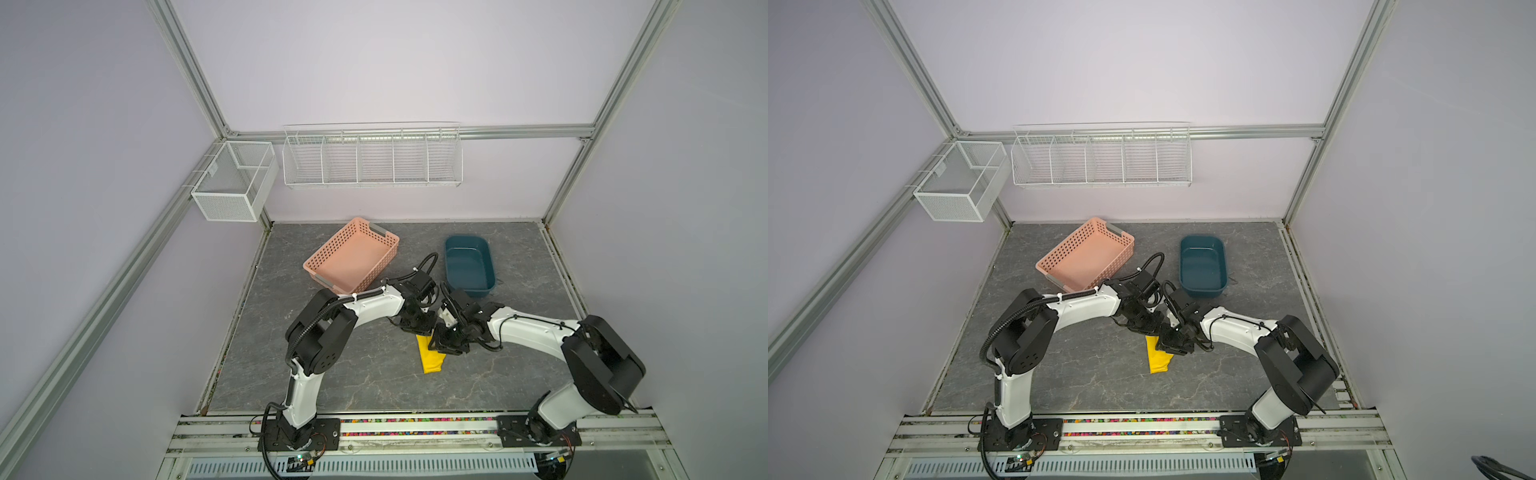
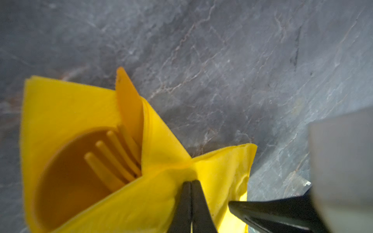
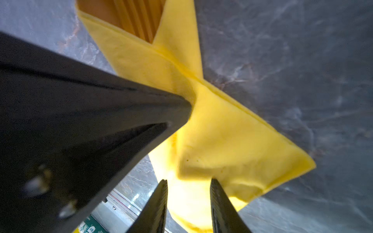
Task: Place the utensils on the paper napkin and roll it up
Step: 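Press the napkin tail against the cone with the right gripper while the left holds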
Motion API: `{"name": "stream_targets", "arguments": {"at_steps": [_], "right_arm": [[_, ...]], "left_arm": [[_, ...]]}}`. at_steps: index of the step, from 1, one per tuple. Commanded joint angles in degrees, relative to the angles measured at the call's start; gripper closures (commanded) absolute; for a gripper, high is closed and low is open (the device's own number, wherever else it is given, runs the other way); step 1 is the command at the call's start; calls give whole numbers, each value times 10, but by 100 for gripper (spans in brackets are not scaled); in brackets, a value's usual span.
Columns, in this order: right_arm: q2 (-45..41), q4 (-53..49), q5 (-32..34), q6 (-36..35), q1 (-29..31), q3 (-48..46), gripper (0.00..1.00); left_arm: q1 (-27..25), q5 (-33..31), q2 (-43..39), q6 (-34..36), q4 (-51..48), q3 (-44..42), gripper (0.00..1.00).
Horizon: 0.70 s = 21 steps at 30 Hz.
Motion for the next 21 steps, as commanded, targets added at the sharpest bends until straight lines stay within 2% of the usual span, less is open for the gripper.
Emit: {"name": "stream_targets", "arguments": {"at_steps": [1,9,16,21], "right_arm": [[12,8,-4,7,-5,-12,62],[31,27,-17,11,-7,-25,65],[37,34,-20,15,-14,-34,77],[36,42,-26,16,-24,-45,84]], "left_arm": [[-1,-12,12,-3,-8,-20,98],[2,-1,10,-8,2,-24,98],[4,-1,7,-10,3,-26,98],[19,27,-21,-36,37,-42,95]]}}
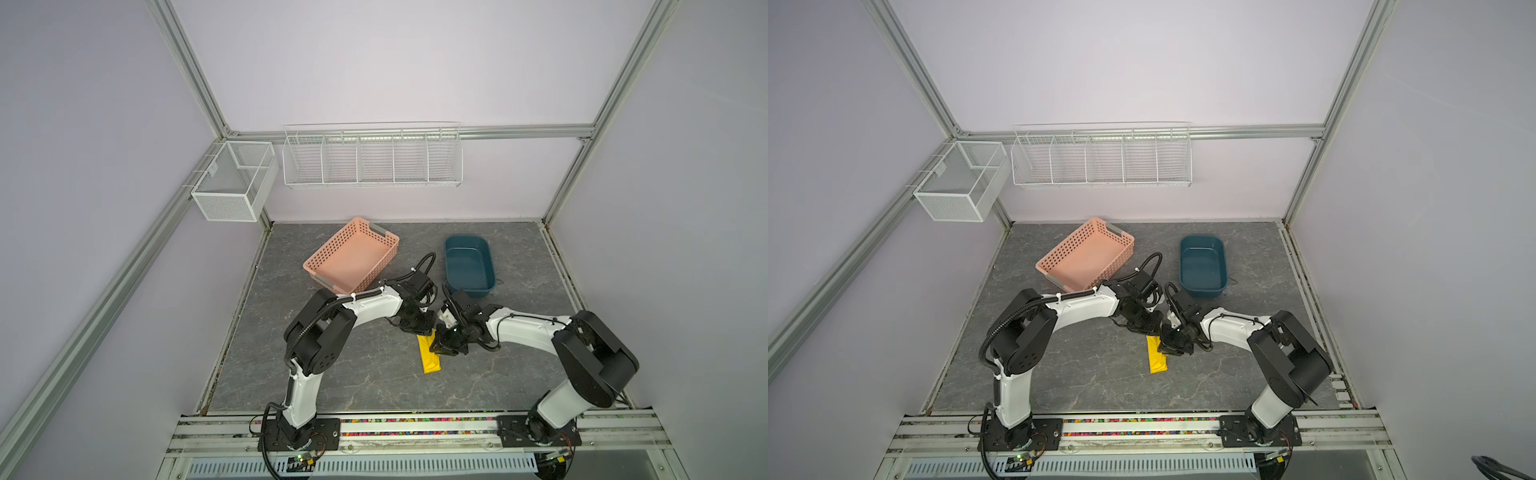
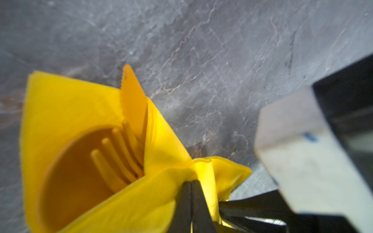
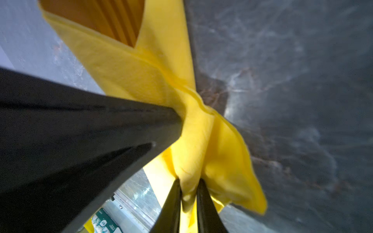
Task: Place the utensils on the paper napkin and roll it up
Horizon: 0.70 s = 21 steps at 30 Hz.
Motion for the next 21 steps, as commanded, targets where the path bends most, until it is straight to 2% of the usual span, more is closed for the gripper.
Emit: {"name": "stream_targets", "arguments": {"at_steps": [1,6,11,21], "right_arm": [[15,-5,11,10,-10,-25,85],[8,28,-3,25,-25,-49,89],[16,71,-35,39,-42,-69,91],[34,157,-94,76,-67,-102,92]], "left_arm": [[13,10,-22,-29,20,-25,94],[34,28,-84,-58,74,-50,90],[48,48,-147,-123,160,-109,88],[49,-21,-238,-259,276,-284,84]]}}
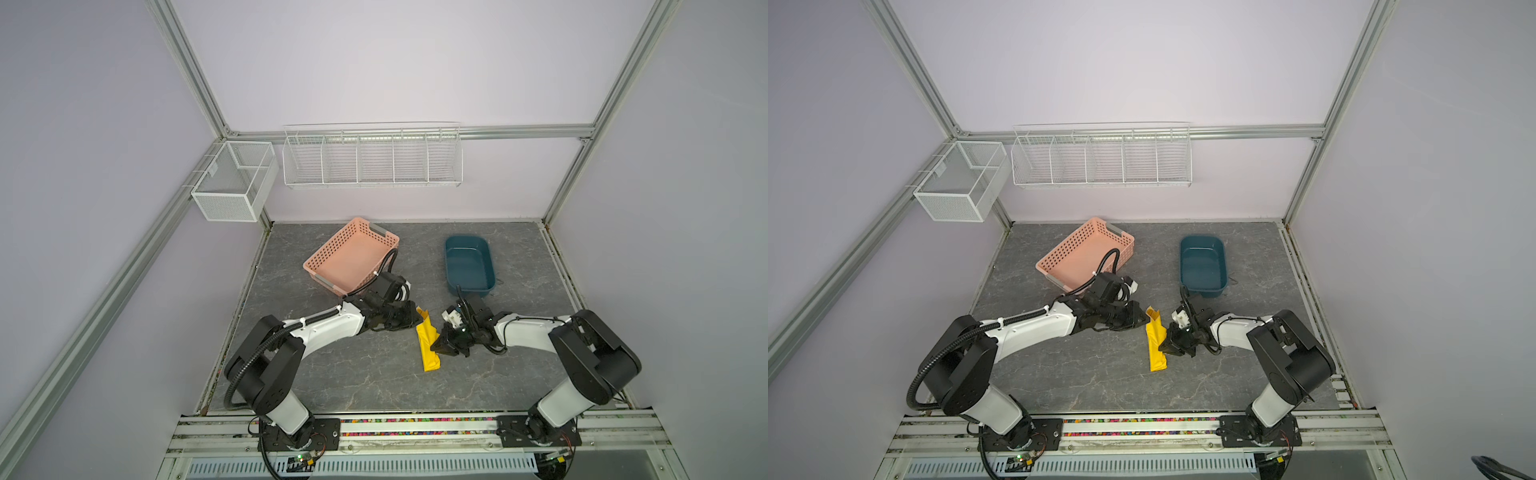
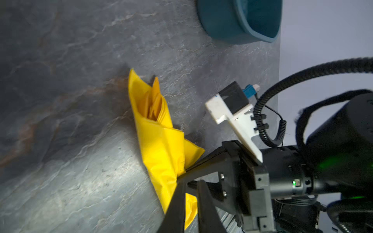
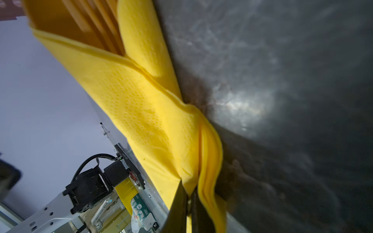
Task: Place the utensils on the paper napkin and roll it up
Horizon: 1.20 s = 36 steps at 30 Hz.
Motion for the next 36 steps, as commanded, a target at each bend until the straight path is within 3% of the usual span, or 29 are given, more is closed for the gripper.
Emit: {"name": "stream_targets", "arguments": {"at_steps": [1,7,17,21,36], "right_arm": [[31,11,22,28,-8,-24,92],[49,54,-6,48,-16,-35,93],[51,71,-19,53,-27,-45,93],[53,91,-28,62,-33,-55,93],[85,162,-61,93,-43,-73,93]], "left_arm": [[0,-28,-13,-80,73,-59,81],[-4,-9,12,-130,189,-126,67],[-20,14,83,-166,291,-127,57],[-21,5,93,-167,285,-127,51],[-36,-8,131,-162,251,-105,50]]}}
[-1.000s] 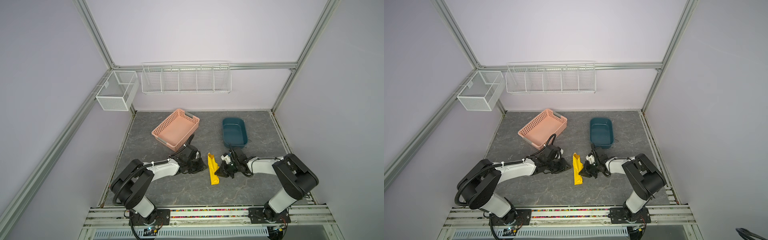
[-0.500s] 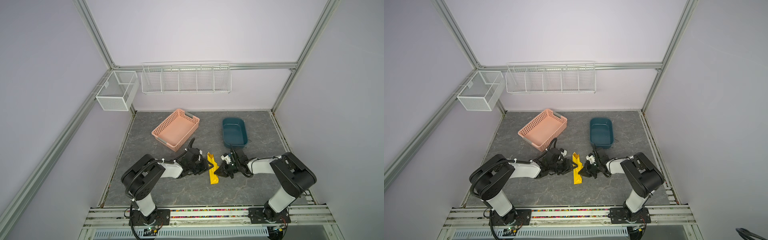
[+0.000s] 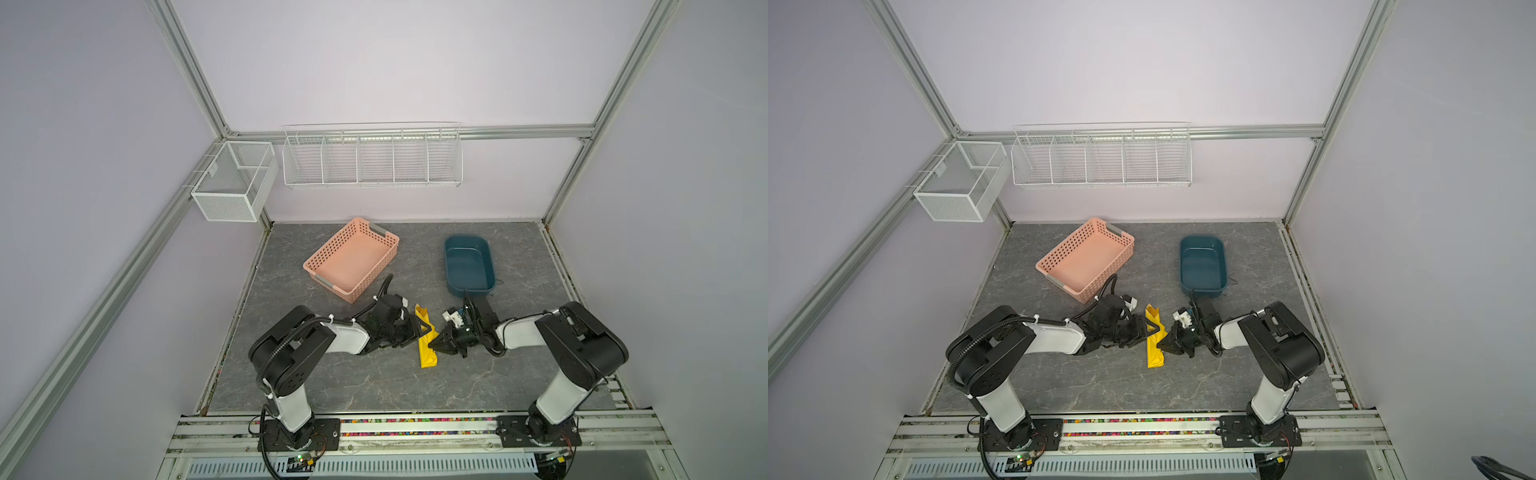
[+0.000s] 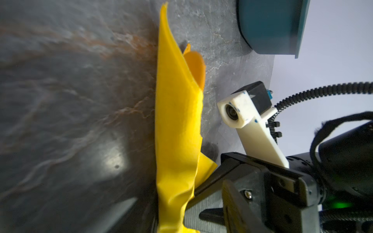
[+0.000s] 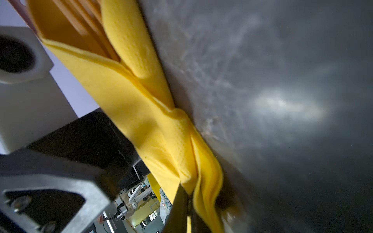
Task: Place the utensils on the paper napkin and roll it up
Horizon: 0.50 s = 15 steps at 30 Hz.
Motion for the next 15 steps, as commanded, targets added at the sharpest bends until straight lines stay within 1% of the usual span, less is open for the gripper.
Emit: {"name": "stream_targets", "arguments": {"at_steps": [1,4,9,11,15], "right_arm": [[31,-20,48,22,-4,-22,93],[34,-18,47,21,-5,-22,93],[35,-12,46,22,-9,-28,93],[35,-10,45,21,-12,-30,93],[35,-9,44,20,-16,-33,93]], "left_arm": [[-8,-18,34,-8,-44,-1,49],[-12,-18,38,-9,-47,2,49],[-19,-35,31,0,-78,7,51],[-18,-42,23,2,-81,2,52],[-19,-48,15,7,-82,0,58]]}}
